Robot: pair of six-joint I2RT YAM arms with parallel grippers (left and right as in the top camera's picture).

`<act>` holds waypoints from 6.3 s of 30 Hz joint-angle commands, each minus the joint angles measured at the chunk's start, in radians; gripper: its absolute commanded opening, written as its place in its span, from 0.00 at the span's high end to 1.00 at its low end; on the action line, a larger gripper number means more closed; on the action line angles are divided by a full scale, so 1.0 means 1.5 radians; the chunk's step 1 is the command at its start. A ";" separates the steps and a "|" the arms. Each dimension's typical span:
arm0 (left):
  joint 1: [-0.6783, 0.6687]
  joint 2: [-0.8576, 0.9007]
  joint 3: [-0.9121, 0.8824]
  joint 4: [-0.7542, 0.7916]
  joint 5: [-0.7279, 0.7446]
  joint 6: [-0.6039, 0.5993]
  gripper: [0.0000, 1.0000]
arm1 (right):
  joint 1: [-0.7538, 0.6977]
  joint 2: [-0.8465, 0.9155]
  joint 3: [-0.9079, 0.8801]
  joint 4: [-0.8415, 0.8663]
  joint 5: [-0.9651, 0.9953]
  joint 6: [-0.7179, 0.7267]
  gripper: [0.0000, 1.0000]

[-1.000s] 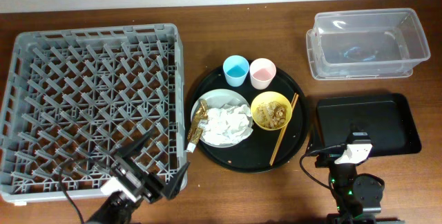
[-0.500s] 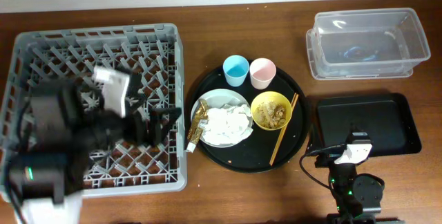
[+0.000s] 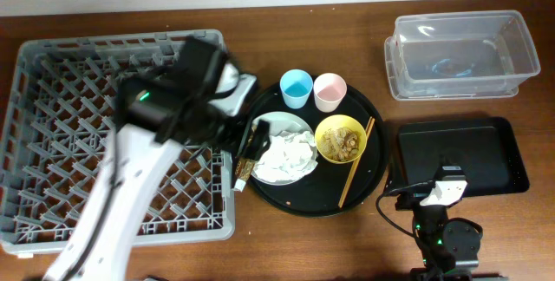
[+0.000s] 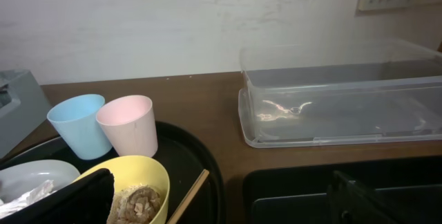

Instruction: Sort waste into correct bins and load items into the dishwasher rack

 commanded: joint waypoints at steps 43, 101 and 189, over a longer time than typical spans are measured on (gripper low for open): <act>0.330 0.119 0.075 0.010 -0.221 -0.242 0.01 | 0.005 -0.005 -0.005 -0.002 0.008 0.002 0.01; 0.489 0.121 0.074 -0.039 -0.161 -0.305 0.01 | 0.370 1.002 0.846 -0.469 -0.216 0.065 0.01; 0.489 0.121 0.074 -0.039 -0.161 -0.305 0.01 | 0.440 1.160 0.873 -0.486 0.059 0.336 0.96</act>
